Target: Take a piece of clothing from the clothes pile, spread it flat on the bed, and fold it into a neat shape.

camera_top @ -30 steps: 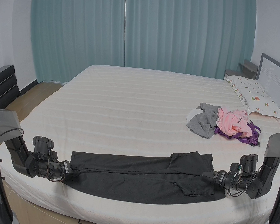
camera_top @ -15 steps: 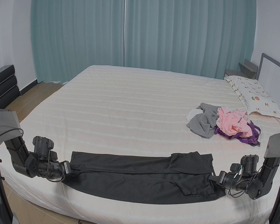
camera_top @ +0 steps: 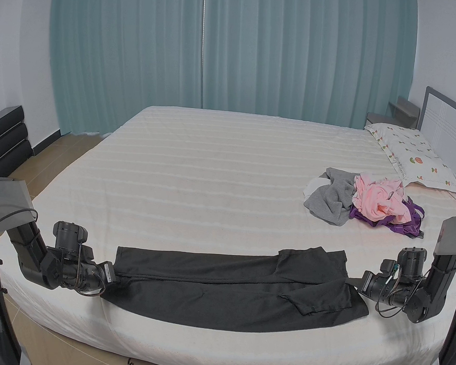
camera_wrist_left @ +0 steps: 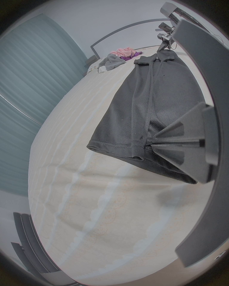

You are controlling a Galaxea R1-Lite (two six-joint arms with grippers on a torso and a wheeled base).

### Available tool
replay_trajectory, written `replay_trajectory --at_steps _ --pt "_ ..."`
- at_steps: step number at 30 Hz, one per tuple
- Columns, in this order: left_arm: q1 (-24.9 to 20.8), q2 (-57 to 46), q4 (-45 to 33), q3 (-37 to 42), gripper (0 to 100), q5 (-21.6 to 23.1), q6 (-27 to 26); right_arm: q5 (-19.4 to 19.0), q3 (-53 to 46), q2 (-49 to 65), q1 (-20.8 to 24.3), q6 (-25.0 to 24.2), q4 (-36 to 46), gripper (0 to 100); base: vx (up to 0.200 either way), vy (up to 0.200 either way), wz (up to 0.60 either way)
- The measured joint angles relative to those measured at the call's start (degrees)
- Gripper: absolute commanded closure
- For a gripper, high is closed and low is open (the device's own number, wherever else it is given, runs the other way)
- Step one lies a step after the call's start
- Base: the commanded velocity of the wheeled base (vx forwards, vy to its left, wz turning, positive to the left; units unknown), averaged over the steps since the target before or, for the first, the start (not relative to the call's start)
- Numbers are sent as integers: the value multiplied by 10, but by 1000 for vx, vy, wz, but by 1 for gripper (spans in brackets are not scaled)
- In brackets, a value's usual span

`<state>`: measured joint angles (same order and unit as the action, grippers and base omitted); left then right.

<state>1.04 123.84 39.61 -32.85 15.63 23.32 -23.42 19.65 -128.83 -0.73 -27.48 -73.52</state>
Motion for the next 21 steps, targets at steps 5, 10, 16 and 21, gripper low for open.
replay_trajectory --at_steps 5,10,16,21 --pt "0 0 0 0 100 0 1 4 23 -11 -5 0 3 100 0 0 0" --pt "0 0 -1 -1 100 0 2 7 40 -30 -6 0 5 100 0 0 0" --pt "0 1 -1 -2 100 0 4 7 56 -62 -10 0 0 100 0 0 0" --pt "1 -1 -1 0 100 1 7 4 61 -76 -12 -5 -2 0 0 0 0"
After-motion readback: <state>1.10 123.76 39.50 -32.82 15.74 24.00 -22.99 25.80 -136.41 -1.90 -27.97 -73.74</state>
